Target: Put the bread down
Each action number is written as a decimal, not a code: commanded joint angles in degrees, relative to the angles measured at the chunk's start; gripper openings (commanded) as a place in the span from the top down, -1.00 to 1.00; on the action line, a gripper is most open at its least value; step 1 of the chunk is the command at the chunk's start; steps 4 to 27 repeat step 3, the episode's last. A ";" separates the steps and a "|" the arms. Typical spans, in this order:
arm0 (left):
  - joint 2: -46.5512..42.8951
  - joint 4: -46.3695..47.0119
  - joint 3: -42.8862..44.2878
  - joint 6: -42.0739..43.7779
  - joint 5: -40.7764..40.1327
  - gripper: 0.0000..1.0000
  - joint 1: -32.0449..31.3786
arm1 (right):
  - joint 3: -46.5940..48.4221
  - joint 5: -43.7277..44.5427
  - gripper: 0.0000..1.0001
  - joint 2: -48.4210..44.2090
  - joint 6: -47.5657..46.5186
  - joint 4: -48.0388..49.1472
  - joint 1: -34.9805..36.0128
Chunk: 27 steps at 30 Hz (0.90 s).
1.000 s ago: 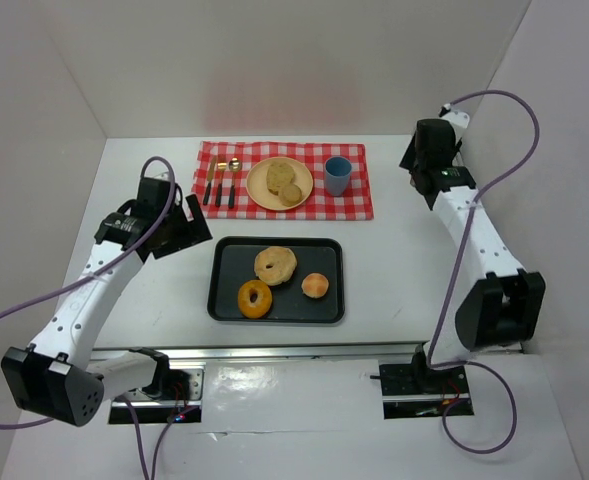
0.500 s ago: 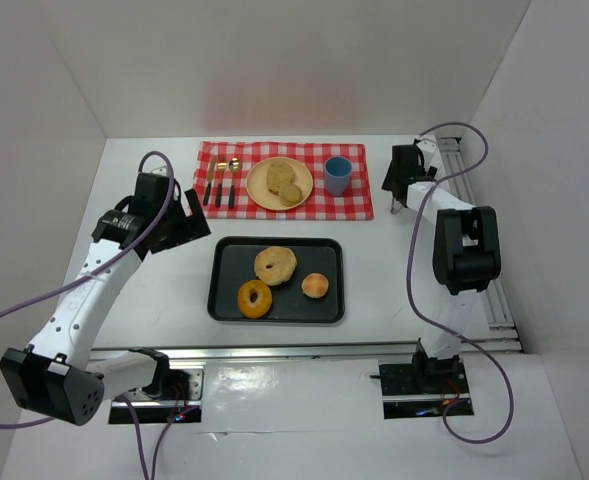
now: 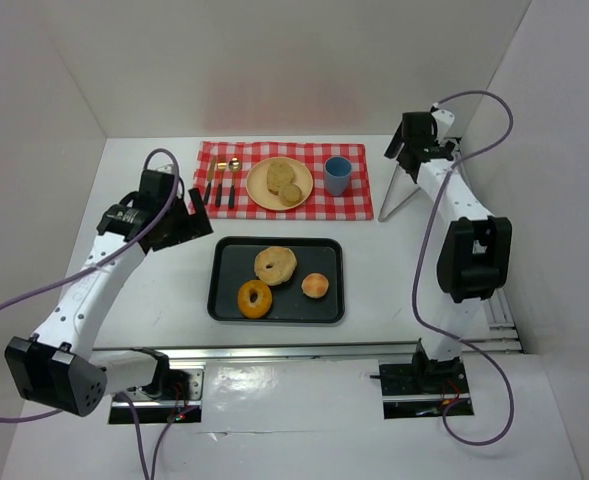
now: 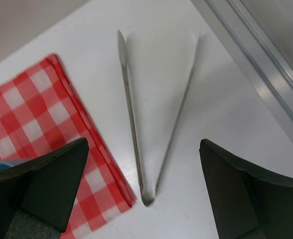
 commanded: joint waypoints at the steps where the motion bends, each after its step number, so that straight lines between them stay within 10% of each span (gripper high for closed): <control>1: 0.68 0.71 2.51 0.93 0.69 -0.98 0.27 | -6.85 1.51 -1.00 -5.93 2.21 -5.86 0.58; 27: 1.29 1.23 2.51 1.45 1.22 -0.98 0.27 | -12.29 0.90 -1.00 -8.30 2.21 -3.83 0.58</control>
